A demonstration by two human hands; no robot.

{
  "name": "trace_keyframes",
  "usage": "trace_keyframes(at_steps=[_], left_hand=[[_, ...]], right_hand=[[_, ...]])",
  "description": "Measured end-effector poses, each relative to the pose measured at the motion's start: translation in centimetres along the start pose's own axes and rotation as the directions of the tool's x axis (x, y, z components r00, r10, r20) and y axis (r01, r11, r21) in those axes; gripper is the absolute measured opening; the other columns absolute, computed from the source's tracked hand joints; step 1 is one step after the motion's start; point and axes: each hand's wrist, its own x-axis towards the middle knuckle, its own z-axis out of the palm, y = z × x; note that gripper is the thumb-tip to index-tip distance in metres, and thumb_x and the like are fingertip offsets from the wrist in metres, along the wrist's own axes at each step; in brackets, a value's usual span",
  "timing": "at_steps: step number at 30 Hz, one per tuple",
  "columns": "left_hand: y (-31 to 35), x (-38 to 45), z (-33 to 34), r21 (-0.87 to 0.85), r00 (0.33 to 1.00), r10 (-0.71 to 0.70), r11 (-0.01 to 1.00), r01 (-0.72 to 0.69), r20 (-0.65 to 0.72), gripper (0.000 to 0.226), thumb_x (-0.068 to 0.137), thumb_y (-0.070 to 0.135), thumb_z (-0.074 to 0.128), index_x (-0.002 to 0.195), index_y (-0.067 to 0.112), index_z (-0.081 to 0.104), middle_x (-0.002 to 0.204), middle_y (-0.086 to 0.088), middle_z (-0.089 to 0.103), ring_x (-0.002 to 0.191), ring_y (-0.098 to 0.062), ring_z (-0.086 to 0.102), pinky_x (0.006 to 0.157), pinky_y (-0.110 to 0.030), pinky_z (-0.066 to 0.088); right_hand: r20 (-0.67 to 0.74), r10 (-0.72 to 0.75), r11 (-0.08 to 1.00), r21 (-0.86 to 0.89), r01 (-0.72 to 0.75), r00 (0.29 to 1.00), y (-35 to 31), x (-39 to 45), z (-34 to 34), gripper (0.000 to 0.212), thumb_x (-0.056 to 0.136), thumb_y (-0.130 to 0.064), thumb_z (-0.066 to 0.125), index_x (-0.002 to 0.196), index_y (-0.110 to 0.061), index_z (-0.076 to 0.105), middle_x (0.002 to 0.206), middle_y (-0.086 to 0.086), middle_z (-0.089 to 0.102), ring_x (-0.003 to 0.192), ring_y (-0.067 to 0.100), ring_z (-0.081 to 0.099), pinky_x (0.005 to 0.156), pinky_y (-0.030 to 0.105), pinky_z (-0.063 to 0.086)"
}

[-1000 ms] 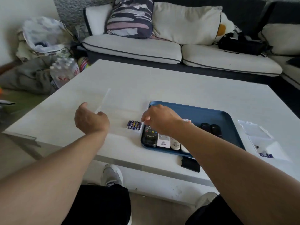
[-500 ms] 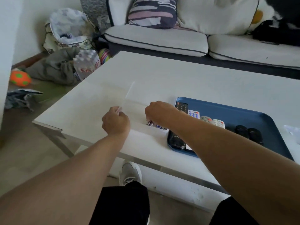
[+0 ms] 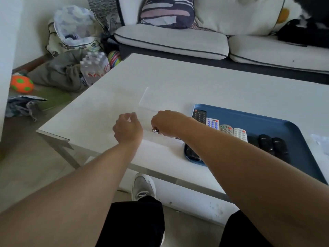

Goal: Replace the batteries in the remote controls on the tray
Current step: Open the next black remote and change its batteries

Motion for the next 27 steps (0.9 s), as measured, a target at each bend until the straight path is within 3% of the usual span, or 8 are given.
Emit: trace_keyframes(at_steps=[5,8,11,14,18,21,24,27], left_hand=[[2.0,-0.7,-0.4,-0.044,0.989,0.083,0.995,-0.089,-0.124,0.052,0.108,0.043,0.031,0.136,0.006,0.054,0.141,-0.017,0.053,0.137,-0.034,0.039,0.11,-0.045,0.03],[3.0,-1.5,0.0,-0.043,0.958,0.225,0.971,-0.236,-0.176,0.045,0.107,0.035,0.038,0.13,0.002,0.058,0.137,-0.018,0.056,0.137,-0.034,0.039,0.111,-0.044,0.029],[4.3,-3.0,1.2,-0.072,0.932,0.325,0.938,-0.339,-0.163,0.04,0.106,0.029,0.043,0.125,-0.001,0.06,0.135,-0.018,0.058,0.138,-0.035,0.04,0.112,-0.043,0.03],[6.4,-5.9,2.7,-0.133,0.912,0.398,0.903,-0.409,-0.102,0.038,0.106,0.029,0.044,0.121,-0.001,0.062,0.131,-0.017,0.06,0.133,-0.033,0.043,0.108,-0.038,0.03],[9.1,-10.6,4.5,-0.227,0.883,0.462,0.872,-0.434,0.087,0.038,0.106,0.034,0.042,0.122,0.005,0.062,0.132,-0.011,0.06,0.13,-0.027,0.045,0.109,-0.037,0.033],[10.5,-14.2,6.1,-0.282,0.846,0.462,0.877,-0.39,0.266,0.039,0.104,0.04,0.042,0.114,0.011,0.066,0.121,-0.005,0.067,0.116,-0.023,0.057,0.1,-0.039,0.043],[11.0,-16.9,7.5,-0.296,0.773,0.453,0.888,-0.351,0.443,0.03,0.102,0.036,0.048,0.099,0.015,0.07,0.102,0.006,0.071,0.099,-0.015,0.063,0.088,-0.031,0.046],[11.2,-18.6,8.9,-0.319,0.73,0.408,0.909,-0.268,0.549,0.024,0.099,0.033,0.055,0.081,0.023,0.068,0.087,0.013,0.071,0.091,-0.012,0.069,0.085,-0.031,0.052]], right_hand=[[-0.209,0.206,0.829,0.556,-0.057,0.956,2.7,-2.6,-1.0,0.017,0.098,-0.016,0.056,0.114,-0.021,0.058,0.105,0.0,0.068,0.092,0.021,0.063,0.074,0.031,0.045],[-0.088,0.403,0.238,0.971,-0.012,0.911,4.9,-6.2,-1.2,0.019,0.099,-0.006,0.054,0.115,-0.015,0.06,0.087,0.003,0.066,0.072,0.015,0.063,0.067,0.024,0.053],[0.172,0.406,-0.494,0.868,0.057,0.897,7.6,-11.2,-0.8,0.017,0.099,0.0,0.051,0.11,-0.005,0.063,0.08,0.011,0.062,0.067,0.023,0.066,0.068,0.031,0.059],[0.228,0.484,-0.67,0.717,0.19,0.845,10.6,-15.8,-0.1,0.013,0.096,-0.005,0.054,0.107,-0.004,0.061,0.079,0.011,0.06,0.066,0.021,0.061,0.057,0.027,0.053],[0.303,0.555,-0.656,0.732,0.185,0.775,12.7,-19.7,1.1,0.006,0.096,-0.007,0.055,0.1,-0.011,0.057,0.079,0.007,0.058,0.061,0.014,0.054,0.046,0.021,0.042],[0.381,0.607,-0.478,0.876,-0.063,0.698,13.3,-22.9,2.7,0.014,0.097,-0.005,0.055,0.101,-0.009,0.067,0.076,0.005,0.059,0.056,0.013,0.05,0.043,0.021,0.034],[0.363,0.6,-0.003,0.892,-0.451,0.713,13.1,-25.3,4.6,0.01,0.094,-0.018,0.065,0.098,-0.015,0.074,0.07,0.002,0.056,0.051,0.012,0.042,0.044,0.022,0.033],[0.327,0.495,0.518,0.632,-0.576,0.805,12.3,-26.9,5.6,0.021,0.083,-0.034,0.079,0.098,-0.021,0.074,0.086,-0.007,0.067,0.073,0.011,0.059,0.066,0.021,0.045]])
